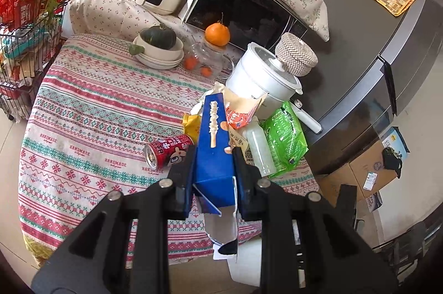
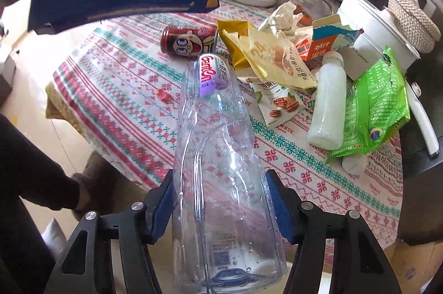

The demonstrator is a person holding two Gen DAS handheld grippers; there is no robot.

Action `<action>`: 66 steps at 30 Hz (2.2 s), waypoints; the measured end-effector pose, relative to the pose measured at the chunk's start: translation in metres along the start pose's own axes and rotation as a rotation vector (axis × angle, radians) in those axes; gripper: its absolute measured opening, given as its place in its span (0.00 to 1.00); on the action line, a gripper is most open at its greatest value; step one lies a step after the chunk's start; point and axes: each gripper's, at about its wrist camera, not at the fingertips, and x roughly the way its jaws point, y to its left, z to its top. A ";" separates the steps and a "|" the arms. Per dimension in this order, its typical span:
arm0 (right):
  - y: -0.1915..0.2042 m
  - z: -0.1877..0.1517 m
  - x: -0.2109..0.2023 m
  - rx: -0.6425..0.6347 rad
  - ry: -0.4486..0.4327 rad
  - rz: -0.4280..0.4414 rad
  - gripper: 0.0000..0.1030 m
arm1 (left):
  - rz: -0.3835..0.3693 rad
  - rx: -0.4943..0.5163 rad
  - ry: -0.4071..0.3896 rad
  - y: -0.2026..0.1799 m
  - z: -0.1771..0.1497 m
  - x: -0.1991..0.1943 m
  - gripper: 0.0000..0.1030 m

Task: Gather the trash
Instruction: 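Grasp the clear water bottle with the right gripper while the left gripper lifts the blue box, then drop the blue box and water bottle into the white bin with both grippers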

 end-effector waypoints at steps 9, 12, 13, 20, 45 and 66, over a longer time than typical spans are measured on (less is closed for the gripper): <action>-0.037 -0.052 -0.096 0.271 -0.137 0.040 0.61 | -0.085 0.113 0.045 -0.046 -0.022 0.004 0.26; -0.057 -0.087 -0.121 0.366 -0.160 0.010 0.61 | -0.124 0.173 0.102 -0.071 -0.040 0.015 0.26; -0.064 -0.099 -0.127 0.390 -0.164 0.001 0.61 | -0.140 0.196 0.127 -0.081 -0.047 0.020 0.26; -0.111 -0.189 -0.156 0.607 -0.161 -0.065 0.61 | -0.211 0.382 0.312 -0.149 -0.111 0.056 0.26; -0.150 -0.296 -0.103 0.815 0.119 -0.084 0.61 | -0.104 0.666 0.583 -0.233 -0.235 0.163 0.38; -0.153 -0.291 -0.078 0.826 0.210 -0.083 0.62 | -0.023 0.614 0.469 -0.199 -0.191 0.132 0.79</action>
